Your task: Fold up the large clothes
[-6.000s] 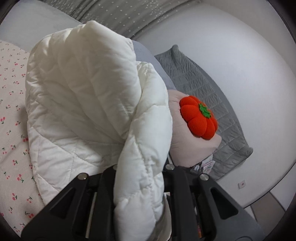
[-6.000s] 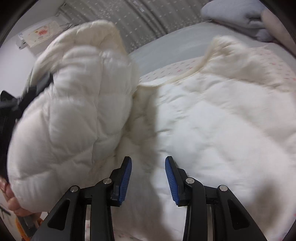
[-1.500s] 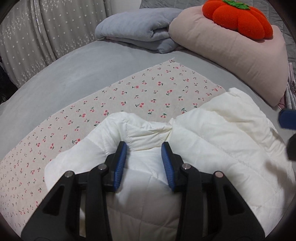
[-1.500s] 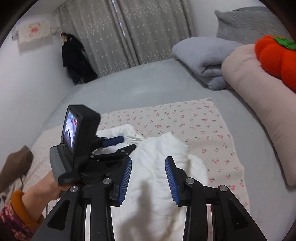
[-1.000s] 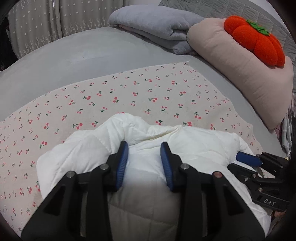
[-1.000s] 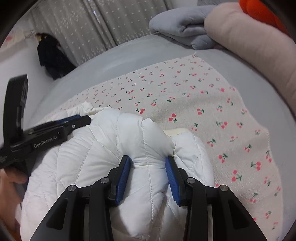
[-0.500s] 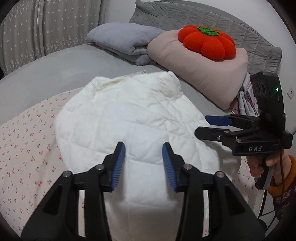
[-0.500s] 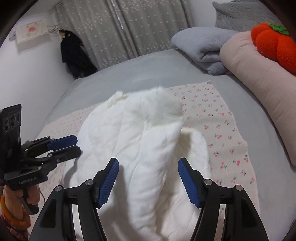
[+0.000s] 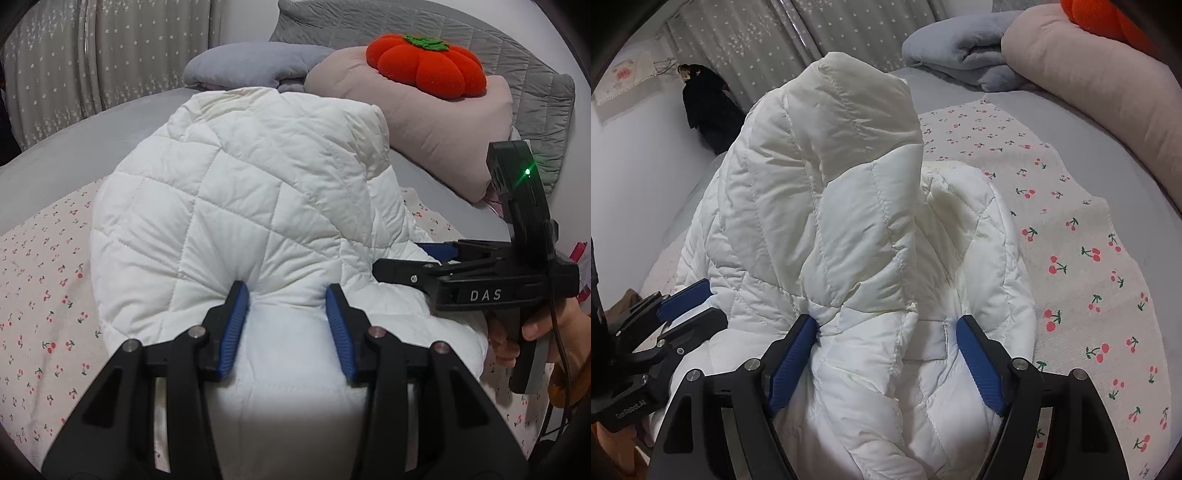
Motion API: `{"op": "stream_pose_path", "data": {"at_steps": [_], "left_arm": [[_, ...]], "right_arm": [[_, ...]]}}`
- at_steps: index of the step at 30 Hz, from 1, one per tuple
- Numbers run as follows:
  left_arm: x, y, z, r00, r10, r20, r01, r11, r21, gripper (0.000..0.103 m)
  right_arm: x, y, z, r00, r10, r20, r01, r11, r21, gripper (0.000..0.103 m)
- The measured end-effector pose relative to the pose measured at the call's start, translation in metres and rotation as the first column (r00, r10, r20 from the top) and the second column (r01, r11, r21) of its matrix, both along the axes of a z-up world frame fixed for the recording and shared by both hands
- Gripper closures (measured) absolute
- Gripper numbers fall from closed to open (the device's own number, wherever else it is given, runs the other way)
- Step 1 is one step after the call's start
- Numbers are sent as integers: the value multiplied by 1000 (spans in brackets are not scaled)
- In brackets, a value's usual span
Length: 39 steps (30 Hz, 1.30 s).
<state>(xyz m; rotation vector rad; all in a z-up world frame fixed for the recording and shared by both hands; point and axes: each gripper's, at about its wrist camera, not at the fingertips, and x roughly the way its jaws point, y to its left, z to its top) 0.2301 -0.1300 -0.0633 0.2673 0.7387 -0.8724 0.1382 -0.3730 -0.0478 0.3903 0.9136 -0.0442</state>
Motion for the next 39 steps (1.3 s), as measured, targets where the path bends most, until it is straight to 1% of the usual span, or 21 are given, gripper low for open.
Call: {"op": "stream_pose_path", "data": {"at_steps": [2,3,4,6,8,9,10,12,13,15,18,20,21,22,23,25,28,29,33,36,39], "left_arm": [[-2,6,11,1000,-4,-6,4,1000,-3,56],[-1,10,17,1000,-3,-14,3,1000,-10,50],[-1,14,22,1000,2,-20,-2,1000,-20,37],[2,27,34,999,32,-26,-34,998,-52,19],[13,43,40,995,81,-59,-85,994,-70,16],[21,51,39,990,103,-94,-110,991,-74,15],[30,59,36,982,132,-136,-144,987,-76,14],[50,71,23,957,177,-229,-196,979,-60,12],[61,76,11,935,189,-301,-212,976,-47,11],[77,85,-11,877,159,-453,-228,968,-101,9],[93,96,-45,745,56,-665,-279,931,-235,9],[97,96,-66,676,-14,-737,-317,897,-308,9],[97,96,-74,659,-45,-751,-327,882,-340,12],[96,97,-78,651,-64,-756,-340,866,-366,19],[94,100,-81,650,-81,-756,-353,848,-395,24],[89,107,-75,670,-96,-736,-354,831,-430,43],[77,123,-54,713,-65,-698,-342,837,-427,49],[70,130,-43,732,-49,-680,-335,842,-422,49],[39,173,-9,770,19,-638,-348,851,-393,49],[12,212,6,784,84,-615,-370,858,-355,49],[-12,254,3,780,152,-607,-406,861,-306,46]], "right_arm": [[-9,4,14,1000,5,0,-5,1000,-1,22],[-12,5,20,1000,4,0,-4,1000,-3,21],[-15,5,27,1000,0,1,0,1000,-5,18],[-19,4,37,1000,-14,10,14,1000,-10,11],[-21,4,39,1000,-26,-14,26,999,-33,8],[-20,3,37,998,-46,-37,44,997,-59,1],[-21,2,34,997,-61,-46,58,996,-74,0],[-21,-4,25,995,-67,-77,65,997,-31,0],[-19,-8,17,993,-69,-94,71,997,17,0],[-18,-19,1,990,-61,-123,80,985,155,0],[-17,-34,-28,990,-33,-139,85,919,385,0],[-18,-37,-35,995,-22,-99,64,895,442,0],[-17,-35,-36,997,-6,-78,41,893,448,1],[-17,-33,-36,998,10,-55,17,886,463,10],[-16,-33,-39,999,22,-36,-2,868,497,15],[-18,-28,-39,999,30,-14,-18,848,530,30],[-21,-16,-30,999,50,10,-47,838,544,47],[-21,-10,-24,998,65,14,-62,842,535,48],[-27,34,3,989,143,24,-136,857,497,51],[-34,73,21,976,219,21,-202,855,477,51],[-44,113,27,958,287,-9,-253,859,444,51]]}}
